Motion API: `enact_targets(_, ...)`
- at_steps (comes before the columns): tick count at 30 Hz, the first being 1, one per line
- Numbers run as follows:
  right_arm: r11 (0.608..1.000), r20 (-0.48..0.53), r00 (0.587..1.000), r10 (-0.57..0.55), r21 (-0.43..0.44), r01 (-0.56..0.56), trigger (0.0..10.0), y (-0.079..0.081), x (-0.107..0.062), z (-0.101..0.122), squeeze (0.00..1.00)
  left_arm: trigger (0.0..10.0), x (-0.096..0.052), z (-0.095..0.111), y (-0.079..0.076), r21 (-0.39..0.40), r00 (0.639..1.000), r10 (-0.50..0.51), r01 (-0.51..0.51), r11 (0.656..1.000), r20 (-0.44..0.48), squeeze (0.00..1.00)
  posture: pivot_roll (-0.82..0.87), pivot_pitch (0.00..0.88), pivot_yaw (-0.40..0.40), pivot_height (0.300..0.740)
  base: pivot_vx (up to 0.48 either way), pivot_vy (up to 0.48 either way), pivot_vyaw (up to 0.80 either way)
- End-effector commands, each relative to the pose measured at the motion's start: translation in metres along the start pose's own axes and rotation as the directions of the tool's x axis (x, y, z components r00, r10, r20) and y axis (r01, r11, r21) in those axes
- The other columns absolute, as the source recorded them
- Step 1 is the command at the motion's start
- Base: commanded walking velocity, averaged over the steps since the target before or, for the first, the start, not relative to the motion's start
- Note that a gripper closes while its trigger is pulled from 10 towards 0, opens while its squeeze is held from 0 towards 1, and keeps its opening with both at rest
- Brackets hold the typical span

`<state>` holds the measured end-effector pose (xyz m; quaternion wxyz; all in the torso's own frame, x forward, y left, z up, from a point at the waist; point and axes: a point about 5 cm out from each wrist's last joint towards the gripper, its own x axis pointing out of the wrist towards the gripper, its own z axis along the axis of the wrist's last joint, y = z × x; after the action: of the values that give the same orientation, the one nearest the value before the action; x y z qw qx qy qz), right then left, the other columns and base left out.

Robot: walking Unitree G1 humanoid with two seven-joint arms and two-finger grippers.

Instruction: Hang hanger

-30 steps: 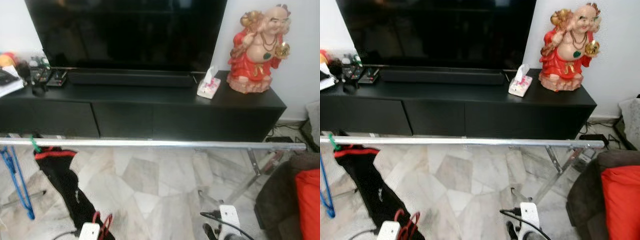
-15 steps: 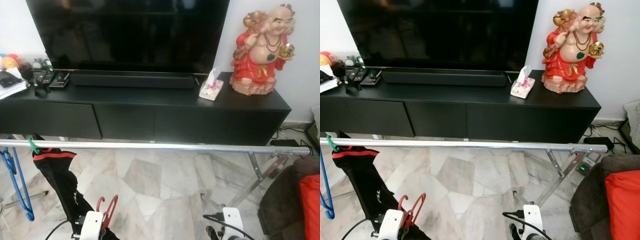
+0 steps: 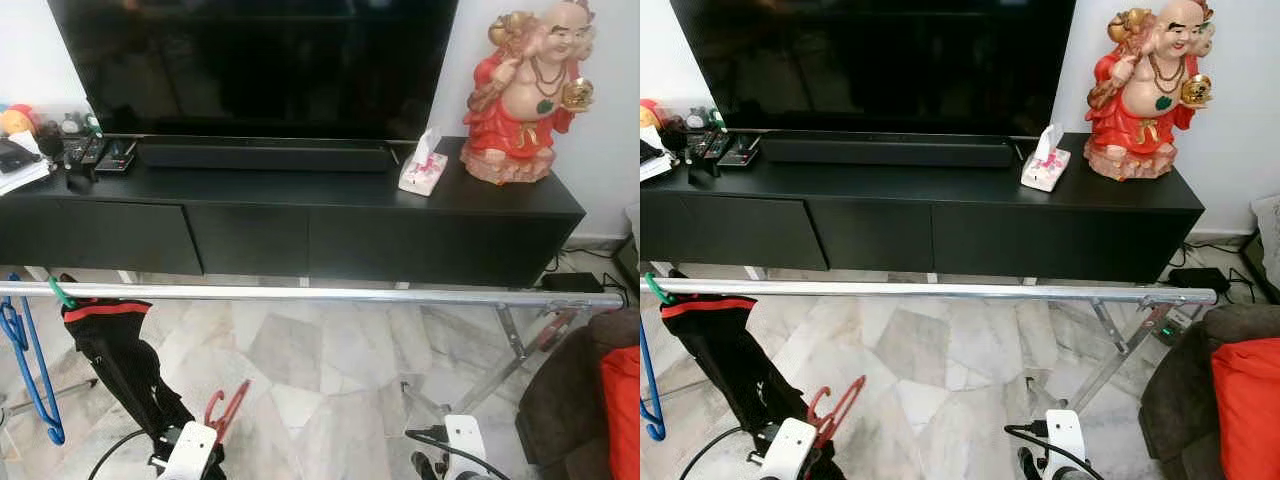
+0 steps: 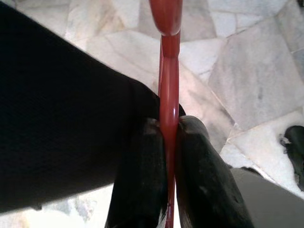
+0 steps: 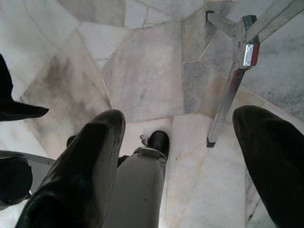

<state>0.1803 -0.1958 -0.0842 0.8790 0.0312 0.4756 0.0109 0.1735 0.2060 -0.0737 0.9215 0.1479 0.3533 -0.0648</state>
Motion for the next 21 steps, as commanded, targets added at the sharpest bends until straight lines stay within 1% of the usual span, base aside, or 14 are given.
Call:
enact_targets(1, 1.000, -0.006, 1.000, 0.004, -0.008, -0.004, 10.0, 0.000, 0.000, -0.001, 0.00, 10.0, -0.004, -0.005, 0.000, 0.001, 1.000, 0.012, -0.012, 1.000, 0.008, 0.00, 0.01, 0.000, -0.014, 0.716, 0.000, 0.000, 0.00)
enact_targets(4, 1.000, -0.008, 1.000, 0.010, -0.009, -0.010, 10.0, 0.000, 0.000, -0.001, 0.00, 10.0, -0.009, -0.009, -0.003, -0.003, 0.999, 0.039, -0.039, 0.999, 0.032, 0.00, 0.02, 0.000, -0.018, 0.716, 0.000, 0.000, 0.00)
enact_targets(7, 1.000, -0.009, 1.000, 0.012, -0.011, -0.012, 10.0, 0.000, 0.000, -0.001, 0.00, 10.0, -0.010, -0.009, -0.002, 0.001, 0.997, 0.066, -0.066, 0.998, 0.042, 0.00, 0.02, 0.000, -0.018, 0.716, 0.000, 0.000, 0.00)
enact_targets(8, 1.000, -0.010, 1.000, 0.018, -0.017, -0.018, 10.0, 0.000, 0.000, 0.000, 0.00, 10.0, -0.014, -0.009, 0.000, -0.023, 0.989, 0.121, -0.120, 0.993, 0.085, 0.00, 0.02, 0.000, -0.019, 0.716, 0.000, 0.000, 0.00)
enact_targets(9, 1.000, -0.010, 1.000, 0.018, -0.017, -0.018, 10.0, 0.000, 0.000, 0.000, 0.00, 10.0, -0.014, -0.009, 0.000, -0.023, 0.989, 0.121, -0.120, 0.993, 0.085, 0.00, 0.02, 0.000, -0.019, 0.716, 0.000, 0.000, 0.00)
enact_targets(10, 1.000, -0.010, 1.000, 0.021, -0.019, -0.022, 10.0, 0.000, 0.000, 0.000, 0.00, 10.0, -0.018, -0.008, 0.000, -0.035, 0.982, 0.150, -0.147, 0.989, 0.116, 0.00, 0.02, 0.000, -0.019, 0.716, 0.000, 0.000, 0.00)
enact_targets(12, 1.000, -0.010, 1.000, 0.024, -0.020, -0.024, 10.0, 0.000, 0.000, 0.000, 0.00, 10.0, -0.020, -0.008, 0.000, -0.036, 0.978, 0.161, -0.158, 0.987, 0.135, 0.00, 0.02, 0.000, -0.019, 0.716, 0.000, 0.000, 0.00)
enact_targets(14, 0.999, -0.010, 0.999, 0.031, -0.027, -0.032, 10.0, 0.000, 0.000, 0.000, 0.00, 10.0, -0.029, -0.006, 0.000, -0.053, 0.952, 0.228, -0.222, 0.974, 0.202, 0.00, 0.03, 0.000, -0.020, 0.716, 0.000, 0.000, 0.00)
enact_targets(15, 0.999, -0.010, 0.999, 0.032, -0.028, -0.032, 10.0, 0.000, 0.000, 0.001, 0.00, 10.0, -0.030, -0.005, 0.000, -0.052, 0.950, 0.232, -0.226, 0.973, 0.208, 0.00, 0.03, 0.000, -0.020, 0.716, 0.000, 0.000, 0.00)
enact_targets(17, 0.999, -0.010, 0.999, 0.033, -0.029, -0.033, 10.0, 0.000, 0.000, 0.001, 0.00, 10.0, -0.035, -0.002, -0.001, -0.067, 0.937, 0.242, -0.232, 0.970, 0.252, 0.00, 0.03, 0.000, -0.020, 0.716, 0.000, 0.000, 0.00)
enact_targets(19, 0.999, -0.010, 0.999, 0.035, -0.031, -0.035, 10.0, 0.000, 0.000, 0.001, 0.00, 10.0, -0.044, 0.005, -0.003, -0.081, 0.914, 0.254, -0.241, 0.967, 0.317, 0.00, 0.03, 0.000, -0.022, 0.716, 0.000, 0.000, 0.00)
enact_targets(21, 0.999, -0.010, 0.999, 0.036, -0.035, -0.036, 10.0, 0.000, 0.000, 0.001, 0.00, 10.0, -0.047, 0.008, -0.003, -0.074, 0.906, 0.244, -0.233, 0.970, 0.345, 0.00, 0.04, 0.000, -0.024, 0.716, 0.000, 0.000, 0.00)
